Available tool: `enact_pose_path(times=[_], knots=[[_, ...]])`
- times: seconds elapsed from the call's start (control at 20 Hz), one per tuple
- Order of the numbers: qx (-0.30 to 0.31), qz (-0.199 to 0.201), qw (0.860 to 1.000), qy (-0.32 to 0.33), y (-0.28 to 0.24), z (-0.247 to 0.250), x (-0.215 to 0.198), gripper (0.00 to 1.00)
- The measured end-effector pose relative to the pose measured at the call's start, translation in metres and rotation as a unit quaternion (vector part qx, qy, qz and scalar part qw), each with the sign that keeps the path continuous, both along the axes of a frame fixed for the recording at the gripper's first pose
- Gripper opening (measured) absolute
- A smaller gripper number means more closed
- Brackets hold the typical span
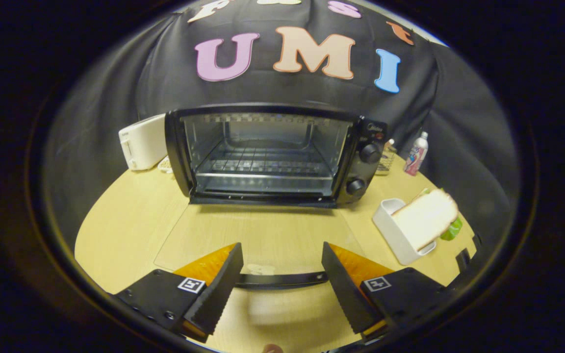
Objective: Open the toaster oven, put the food inside, and close the toaster oven door.
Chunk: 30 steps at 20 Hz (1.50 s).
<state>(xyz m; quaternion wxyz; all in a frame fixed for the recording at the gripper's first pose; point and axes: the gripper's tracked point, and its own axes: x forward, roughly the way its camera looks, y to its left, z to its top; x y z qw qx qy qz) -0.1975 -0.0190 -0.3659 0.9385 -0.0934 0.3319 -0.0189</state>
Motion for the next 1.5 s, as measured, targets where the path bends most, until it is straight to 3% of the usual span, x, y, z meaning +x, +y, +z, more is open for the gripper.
enact_pose_path(times=[0.15,0.4,0.8,1.15,1.35,1.5], knots=[[0.004,-0.045,0.998,-0.042,-0.039,0.035,0.016,1.0],[-0.001,-0.173,0.979,-0.108,-0.149,0.089,0.04,1.0],[0.021,-0.301,0.945,-0.124,-0.277,0.092,0.034,0.99],[0.14,-0.318,0.933,-0.096,-0.295,0.042,0.038,0.99],[0.169,-0.301,0.936,-0.064,-0.287,0.014,0.044,0.99],[0.177,-0.288,0.941,-0.03,-0.279,-0.006,0.046,0.83]])
